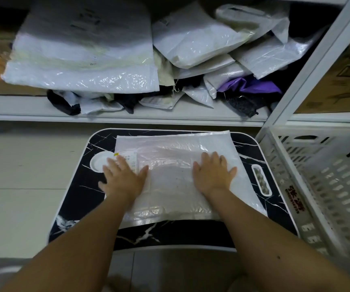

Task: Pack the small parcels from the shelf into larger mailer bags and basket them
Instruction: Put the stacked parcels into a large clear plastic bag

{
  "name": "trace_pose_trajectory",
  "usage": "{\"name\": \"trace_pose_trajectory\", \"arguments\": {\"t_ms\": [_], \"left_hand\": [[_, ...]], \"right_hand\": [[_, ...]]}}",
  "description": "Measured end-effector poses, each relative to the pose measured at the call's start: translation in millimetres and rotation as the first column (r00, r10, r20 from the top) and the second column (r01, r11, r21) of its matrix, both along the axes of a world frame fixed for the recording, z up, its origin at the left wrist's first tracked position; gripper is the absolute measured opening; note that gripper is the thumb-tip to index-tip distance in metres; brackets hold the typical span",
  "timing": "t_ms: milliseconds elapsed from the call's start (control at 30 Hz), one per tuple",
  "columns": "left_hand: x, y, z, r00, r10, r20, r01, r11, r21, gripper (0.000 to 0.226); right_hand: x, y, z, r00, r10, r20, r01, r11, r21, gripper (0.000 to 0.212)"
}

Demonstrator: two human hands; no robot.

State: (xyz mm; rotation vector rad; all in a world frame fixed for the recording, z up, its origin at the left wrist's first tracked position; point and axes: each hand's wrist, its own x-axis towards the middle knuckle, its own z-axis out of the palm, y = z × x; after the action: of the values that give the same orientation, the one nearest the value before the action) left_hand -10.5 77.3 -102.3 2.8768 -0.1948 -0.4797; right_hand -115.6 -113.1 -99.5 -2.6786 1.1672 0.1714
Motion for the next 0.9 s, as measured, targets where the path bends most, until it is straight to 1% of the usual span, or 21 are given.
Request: {"name": "trace_pose_trajectory", "arguments": {"t_ms": [33,67,100,133,200,233,267,300,333,367,400,433,467,500,567,633,667,733,767,833,900], "left_hand": [[1,6,2,0.994,0.109,-0.006,-0.109,0.993,-0.04,0.106],[2,12,6,0.979,0.204,0.002,-0.204,0.976,-0.082,0.108],[4,17,9,0.959,0.284,-0.003,-0.281,0.949,-0.141,0.105],[6,22,10,0.939,0.34,-0.048,-0.342,0.913,-0.222,0.099],[10,28,10,0.903,0.368,-0.223,-0.427,0.828,-0.363,0.08],[12,30,10,0.881,0.354,-0.314,-0.463,0.781,-0.419,0.073],[14,31,11,0.848,0.328,-0.417,-0.511,0.716,-0.475,0.071],[13,30,12,0.799,0.286,-0.529,-0.569,0.646,-0.51,0.071],[12,30,13,0.752,0.228,-0.619,-0.608,0.601,-0.518,0.066],[10,29,16,0.719,0.167,-0.675,-0.619,0.595,-0.512,0.054],[6,28,19,0.694,0.119,-0.71,-0.613,0.614,-0.497,0.043],[4,28,19,0.676,0.09,-0.732,-0.609,0.628,-0.485,0.036],[1,28,19,0.661,0.07,-0.747,-0.61,0.63,-0.481,0.033],[0,29,18,0.641,0.044,-0.767,-0.622,0.616,-0.484,0.033],[-2,31,16,0.597,-0.022,-0.802,-0.663,0.55,-0.508,0.041],[-5,32,11,0.576,-0.049,-0.816,-0.675,0.534,-0.508,0.049],[-7,32,8,0.57,-0.059,-0.819,-0.674,0.537,-0.508,0.048],[-11,32,7,0.576,-0.065,-0.815,-0.667,0.539,-0.514,0.037],[-11,33,5,0.587,-0.058,-0.807,-0.662,0.54,-0.52,0.039],[-9,34,1,0.598,-0.06,-0.799,-0.653,0.541,-0.53,0.051],[-8,36,-2,0.605,-0.051,-0.794,-0.652,0.541,-0.531,0.045]], "right_hand": [[-6,-4,1,0.994,-0.111,0.018,0.111,0.994,0.0,0.064],[-13,-9,4,0.97,-0.24,0.043,0.239,0.971,0.029,0.072],[-20,-15,9,0.928,-0.367,0.071,0.361,0.929,0.085,0.08],[-28,-21,15,0.878,-0.471,0.081,0.456,0.876,0.156,0.088],[-43,-29,27,0.809,-0.583,0.07,0.542,0.788,0.292,0.097],[-47,-35,27,0.79,-0.608,0.078,0.543,0.753,0.371,0.1],[-50,-37,29,0.767,-0.636,0.084,0.534,0.706,0.464,0.103],[-51,-38,28,0.75,-0.656,0.086,0.509,0.656,0.558,0.109],[-53,-37,27,0.737,-0.671,0.081,0.483,0.607,0.631,0.113],[-54,-37,25,0.744,-0.664,0.074,0.454,0.584,0.673,0.108],[-56,-37,24,0.757,-0.65,0.07,0.425,0.572,0.702,0.094],[-58,-38,23,0.77,-0.633,0.084,0.386,0.567,0.727,0.077],[-60,-39,23,0.773,-0.628,0.093,0.363,0.557,0.747,0.065],[-62,-41,23,0.771,-0.629,0.1,0.341,0.539,0.77,0.061],[-68,-44,24,0.763,-0.64,0.085,0.308,0.477,0.823,0.055],[-72,-47,25,0.782,-0.622,0.036,0.272,0.393,0.878,0.043],[-74,-50,24,0.796,-0.605,0.005,0.268,0.361,0.893,0.039],[-77,-53,23,0.814,-0.58,-0.041,0.28,0.329,0.902,0.04],[-78,-54,21,0.816,-0.576,-0.05,0.278,0.315,0.907,0.041],[-80,-54,20,0.81,-0.584,-0.049,0.265,0.29,0.92,0.038],[-82,-50,19,0.806,-0.591,-0.028,0.249,0.297,0.922,0.04]]}}
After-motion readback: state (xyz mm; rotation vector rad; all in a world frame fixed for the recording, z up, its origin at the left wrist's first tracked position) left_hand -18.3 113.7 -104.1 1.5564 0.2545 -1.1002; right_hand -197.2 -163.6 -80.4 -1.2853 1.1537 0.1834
